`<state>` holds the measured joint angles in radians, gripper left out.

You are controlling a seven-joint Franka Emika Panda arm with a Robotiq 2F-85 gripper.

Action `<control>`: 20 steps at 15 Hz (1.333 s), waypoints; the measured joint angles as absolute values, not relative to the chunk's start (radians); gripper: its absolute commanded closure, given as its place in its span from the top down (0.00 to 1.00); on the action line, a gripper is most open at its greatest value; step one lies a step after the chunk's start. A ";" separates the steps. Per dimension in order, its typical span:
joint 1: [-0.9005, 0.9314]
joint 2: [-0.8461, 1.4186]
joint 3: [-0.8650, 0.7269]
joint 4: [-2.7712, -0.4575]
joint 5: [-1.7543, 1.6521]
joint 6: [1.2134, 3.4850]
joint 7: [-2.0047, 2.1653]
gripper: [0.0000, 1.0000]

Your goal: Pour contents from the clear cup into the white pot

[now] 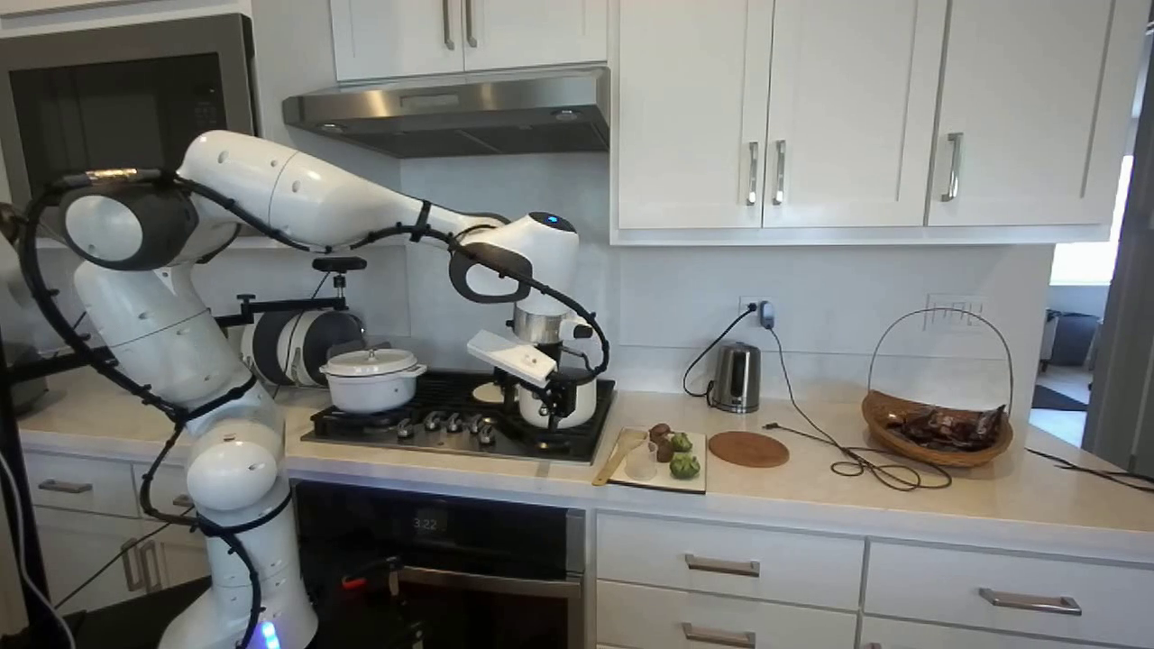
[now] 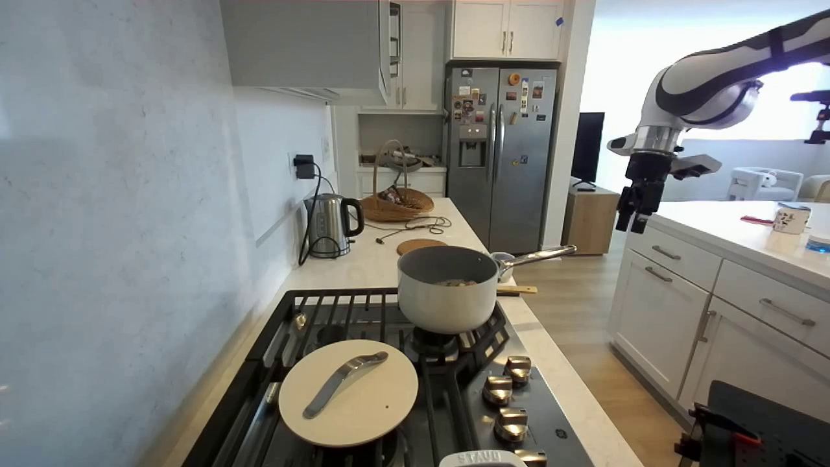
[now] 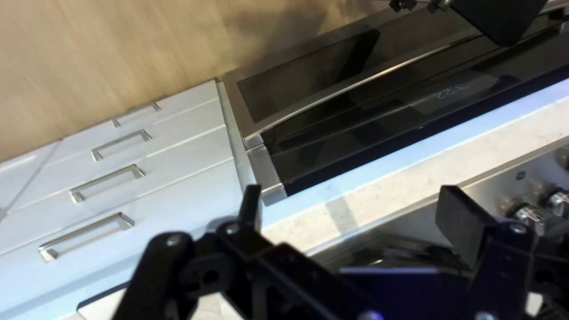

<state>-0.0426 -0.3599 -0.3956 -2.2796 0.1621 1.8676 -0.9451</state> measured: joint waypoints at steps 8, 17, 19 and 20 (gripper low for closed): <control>-0.104 -0.218 -0.553 -2.191 0.580 1.736 -1.501 1.00; -0.264 -0.023 -0.543 -2.185 0.898 1.556 -1.928 1.00; -0.306 0.029 -0.533 -2.170 0.937 1.494 -1.984 1.00; -0.325 0.056 -0.528 -2.159 0.953 1.460 -2.003 1.00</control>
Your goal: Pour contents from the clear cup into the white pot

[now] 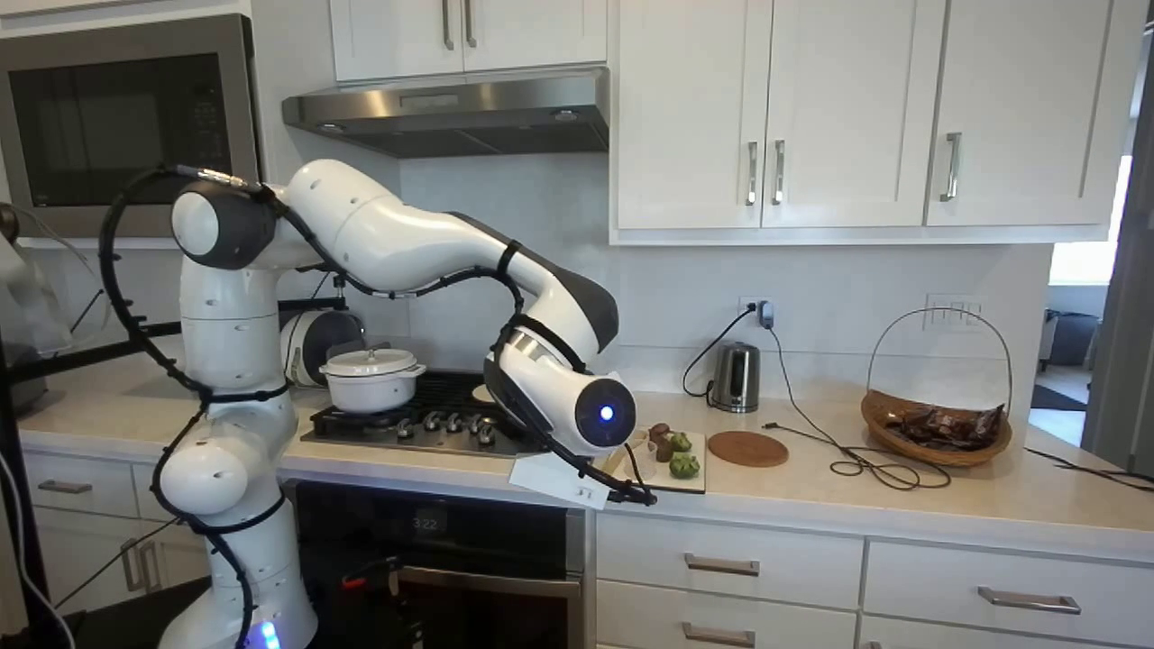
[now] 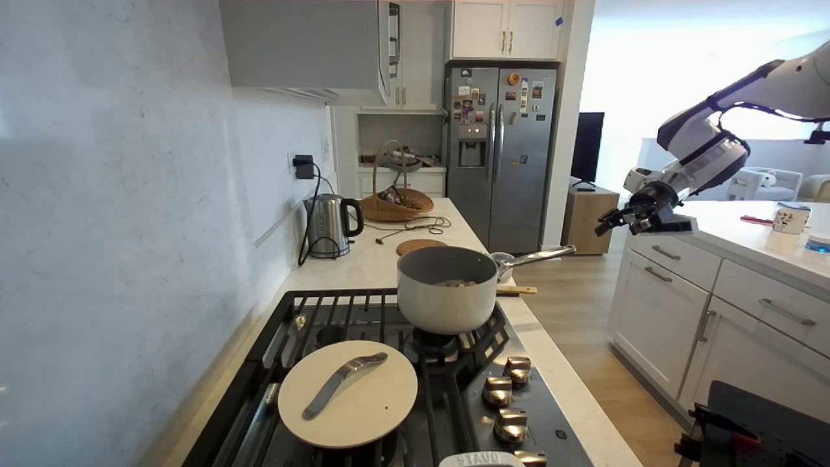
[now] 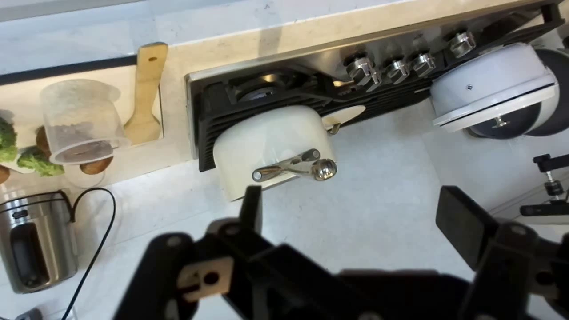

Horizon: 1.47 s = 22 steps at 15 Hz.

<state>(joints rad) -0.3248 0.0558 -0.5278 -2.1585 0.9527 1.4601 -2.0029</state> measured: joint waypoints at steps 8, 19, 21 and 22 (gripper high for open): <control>-0.470 0.281 -0.468 -2.017 1.100 1.252 -2.108 1.00; -0.548 0.496 -0.394 -1.939 1.312 1.246 -2.550 1.00; -0.548 0.517 -0.384 -1.928 1.340 1.247 -2.553 1.00; -0.548 0.524 -0.381 -1.923 1.344 1.247 -2.553 1.00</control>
